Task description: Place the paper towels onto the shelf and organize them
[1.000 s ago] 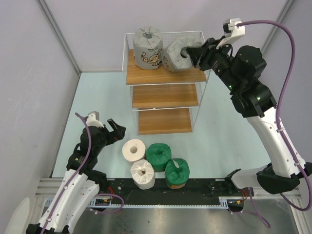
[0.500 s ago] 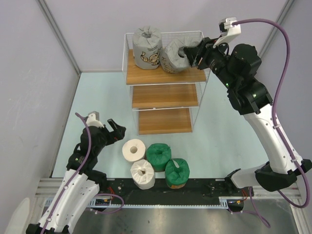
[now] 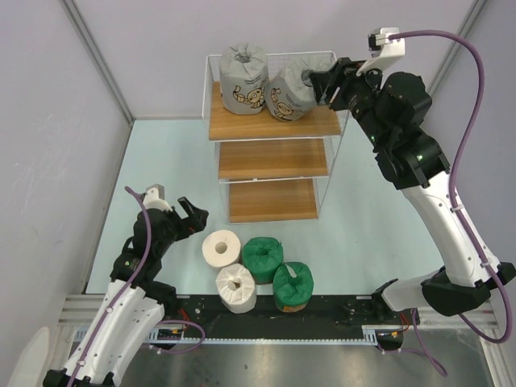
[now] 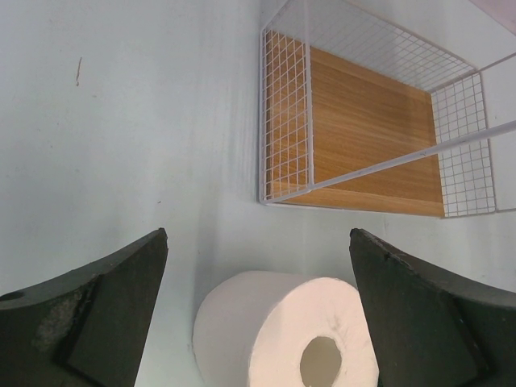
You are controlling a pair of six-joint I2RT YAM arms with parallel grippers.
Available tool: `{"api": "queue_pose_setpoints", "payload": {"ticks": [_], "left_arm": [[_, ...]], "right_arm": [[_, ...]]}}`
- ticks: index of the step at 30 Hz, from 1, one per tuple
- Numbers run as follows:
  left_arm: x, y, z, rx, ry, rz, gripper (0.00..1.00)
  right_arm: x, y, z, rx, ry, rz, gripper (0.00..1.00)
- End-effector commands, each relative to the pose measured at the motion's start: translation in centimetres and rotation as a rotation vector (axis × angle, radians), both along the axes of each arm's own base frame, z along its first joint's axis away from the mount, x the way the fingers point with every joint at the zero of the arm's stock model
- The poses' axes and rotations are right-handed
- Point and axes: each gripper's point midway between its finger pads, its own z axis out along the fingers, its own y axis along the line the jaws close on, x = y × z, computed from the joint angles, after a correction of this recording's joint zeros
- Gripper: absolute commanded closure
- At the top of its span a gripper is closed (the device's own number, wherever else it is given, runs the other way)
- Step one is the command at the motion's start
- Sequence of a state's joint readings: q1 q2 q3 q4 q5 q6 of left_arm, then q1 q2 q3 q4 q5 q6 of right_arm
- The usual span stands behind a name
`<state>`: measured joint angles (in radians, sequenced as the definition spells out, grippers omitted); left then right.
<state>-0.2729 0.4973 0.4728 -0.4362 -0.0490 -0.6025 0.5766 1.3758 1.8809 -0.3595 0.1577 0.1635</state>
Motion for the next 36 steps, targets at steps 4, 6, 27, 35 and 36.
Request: {"api": "queue_pose_setpoints", "payload": {"ticks": [4, 6, 27, 35, 36], "left_arm": [[0.1, -0.2, 0.2, -0.004, -0.012, -0.006, 0.0], [0.1, -0.2, 0.2, -0.005, -0.012, -0.007, 0.0], [0.2, -0.2, 0.3, -0.007, -0.016, -0.009, 0.0], [0.2, -0.5, -0.1, -0.01, -0.004, -0.022, 0.0], [0.2, -0.5, -0.1, -0.009, -0.003, -0.022, 0.0]], "right_arm": [[-1.4, -1.7, 3.5, 0.06, -0.098, -0.05, 0.41], [-1.6, -1.5, 3.6, 0.063, -0.109, -0.037, 0.41], [-9.8, -1.2, 3.6, 0.083, -0.244, 0.194, 0.35], [-15.9, 4.6, -9.7, -0.104, 0.08, 0.406, 0.33], [-16.2, 5.4, -11.9, -0.144, 0.124, 0.412, 0.33]]}}
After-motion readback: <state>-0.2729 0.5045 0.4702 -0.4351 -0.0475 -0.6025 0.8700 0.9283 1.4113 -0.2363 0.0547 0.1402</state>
